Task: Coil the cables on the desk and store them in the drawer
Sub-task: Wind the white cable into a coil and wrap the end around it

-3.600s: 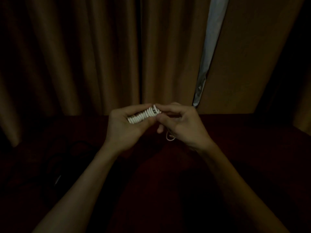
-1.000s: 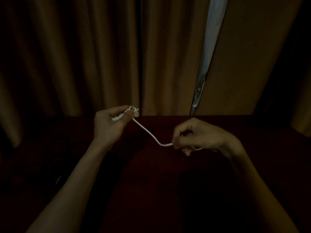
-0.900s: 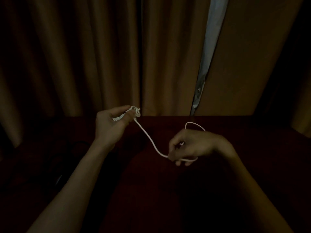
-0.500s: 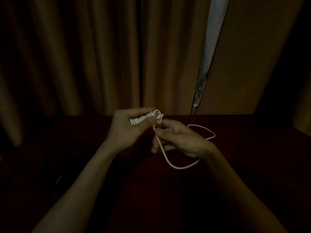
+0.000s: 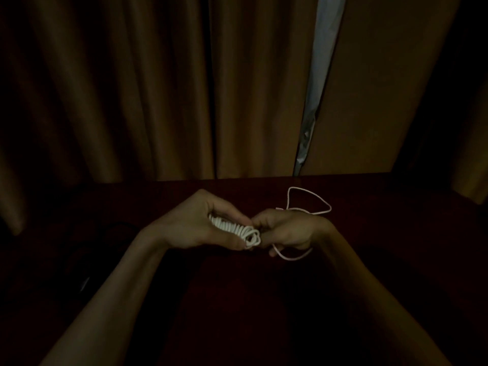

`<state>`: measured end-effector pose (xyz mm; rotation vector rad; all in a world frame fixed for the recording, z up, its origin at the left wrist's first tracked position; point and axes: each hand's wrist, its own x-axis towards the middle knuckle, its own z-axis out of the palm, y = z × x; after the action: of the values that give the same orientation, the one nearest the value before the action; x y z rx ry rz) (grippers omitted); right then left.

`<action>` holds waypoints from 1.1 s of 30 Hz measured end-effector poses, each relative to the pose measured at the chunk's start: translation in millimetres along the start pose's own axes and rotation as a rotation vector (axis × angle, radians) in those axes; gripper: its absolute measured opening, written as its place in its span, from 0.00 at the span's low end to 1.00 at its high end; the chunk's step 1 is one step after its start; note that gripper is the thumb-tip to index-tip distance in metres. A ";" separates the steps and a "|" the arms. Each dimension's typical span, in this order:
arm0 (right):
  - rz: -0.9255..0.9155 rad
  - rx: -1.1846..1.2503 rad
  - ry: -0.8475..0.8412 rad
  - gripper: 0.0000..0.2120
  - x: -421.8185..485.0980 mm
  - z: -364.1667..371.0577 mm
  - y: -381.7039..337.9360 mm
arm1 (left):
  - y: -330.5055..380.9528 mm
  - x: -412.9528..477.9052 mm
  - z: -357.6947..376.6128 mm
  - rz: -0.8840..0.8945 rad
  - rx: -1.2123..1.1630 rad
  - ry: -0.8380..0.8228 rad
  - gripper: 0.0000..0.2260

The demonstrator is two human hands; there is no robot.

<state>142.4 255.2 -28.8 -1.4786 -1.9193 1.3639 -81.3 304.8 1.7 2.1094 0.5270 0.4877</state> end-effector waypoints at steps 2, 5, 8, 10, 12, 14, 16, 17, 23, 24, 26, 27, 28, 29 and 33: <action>-0.020 -0.020 0.051 0.14 2.7 1.0 -0.5 | -4.3 3.0 3.7 -0.032 0.056 -0.006 0.17; -0.051 0.018 0.167 0.11 1.9 -3.0 -0.7 | -12.2 7.9 9.7 -0.050 0.189 0.043 0.18; -0.084 -0.033 0.242 0.07 1.1 -5.0 -5.5 | -17.7 10.7 12.6 -0.061 0.296 0.073 0.18; -0.088 -0.068 0.304 0.10 4.3 -4.8 -8.7 | -20.3 12.3 13.5 -0.029 0.266 0.113 0.18; -0.068 -0.009 0.374 0.12 6.9 -3.0 -13.2 | -21.3 13.3 13.7 0.006 0.237 0.197 0.17; -0.060 0.047 0.457 0.13 9.2 -0.8 -17.7 | -21.5 15.2 14.9 0.048 0.256 0.291 0.16; -0.071 0.020 0.545 0.13 12.7 2.4 -22.0 | -21.3 16.2 17.2 0.084 0.301 0.345 0.16; -0.083 -0.003 0.587 0.12 13.7 4.9 -24.4 | -21.4 16.6 18.2 0.094 0.327 0.362 0.16; -0.139 -0.066 0.728 0.14 12.6 9.4 -29.4 | -25.4 17.0 17.2 0.100 0.342 0.396 0.16; -0.164 -0.067 0.732 0.13 12.2 9.1 -29.2 | -25.6 17.1 16.9 0.103 0.380 0.409 0.18; -0.205 -0.029 0.720 0.11 14.2 8.6 -28.5 | -28.8 17.3 15.2 0.098 0.424 0.435 0.28; -0.216 -0.015 0.706 0.10 15.4 9.3 -28.7 | -31.7 17.3 13.9 0.090 0.429 0.442 0.31; -0.225 -0.007 0.697 0.09 16.3 10.1 -28.4 | -34.8 17.8 12.8 0.078 0.447 0.451 0.31; -0.233 0.004 0.693 0.09 17.1 11.1 -28.2 | -37.6 18.7 12.3 0.065 0.483 0.473 0.28; -0.194 0.110 0.619 0.07 16.7 15.6 -32.3 | -41.5 20.8 14.6 0.025 0.535 0.637 0.19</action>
<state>106.9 263.2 -13.3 -1.4029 -1.5117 0.7844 -64.2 327.8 -37.6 2.4436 1.0888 1.1509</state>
